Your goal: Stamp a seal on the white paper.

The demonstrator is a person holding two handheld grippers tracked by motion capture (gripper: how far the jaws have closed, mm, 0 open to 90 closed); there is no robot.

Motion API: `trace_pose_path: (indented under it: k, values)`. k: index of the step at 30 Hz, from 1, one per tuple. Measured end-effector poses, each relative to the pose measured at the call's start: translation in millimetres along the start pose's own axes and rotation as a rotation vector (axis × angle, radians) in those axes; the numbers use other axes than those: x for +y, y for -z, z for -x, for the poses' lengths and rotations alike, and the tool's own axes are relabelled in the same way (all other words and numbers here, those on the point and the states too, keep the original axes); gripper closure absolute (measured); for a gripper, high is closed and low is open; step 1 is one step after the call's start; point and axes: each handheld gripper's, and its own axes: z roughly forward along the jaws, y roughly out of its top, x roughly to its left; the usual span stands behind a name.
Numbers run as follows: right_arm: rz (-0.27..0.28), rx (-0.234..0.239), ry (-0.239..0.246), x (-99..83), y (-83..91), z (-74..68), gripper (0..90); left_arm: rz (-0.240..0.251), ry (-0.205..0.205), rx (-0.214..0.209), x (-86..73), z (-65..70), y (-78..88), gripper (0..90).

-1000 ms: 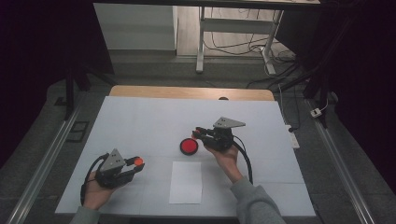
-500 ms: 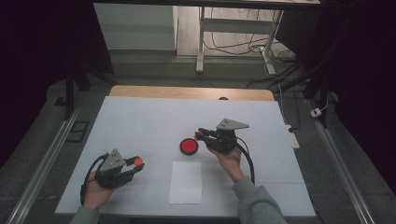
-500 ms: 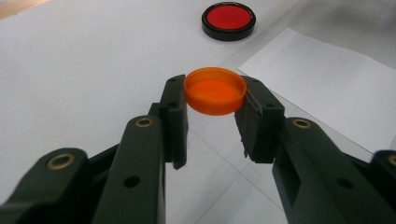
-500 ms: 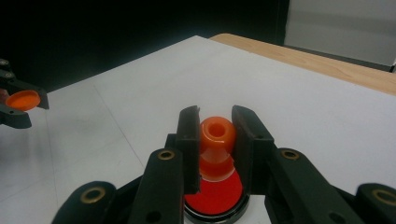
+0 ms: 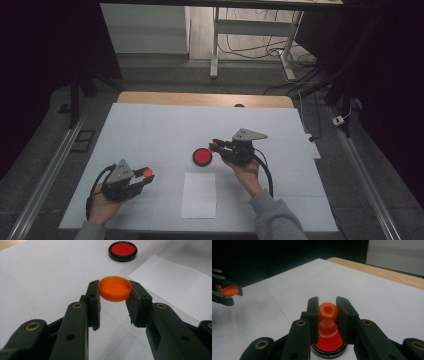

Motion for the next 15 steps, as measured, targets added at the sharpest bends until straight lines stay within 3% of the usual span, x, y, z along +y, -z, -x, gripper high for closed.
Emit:
trace_pose_path:
  k: [15]
  values:
    - [-0.002,0.008,0.009,-1.8,7.3,-6.0,73.2,0.000,0.001,0.000,0.0,-0.5,0.2,64.8]
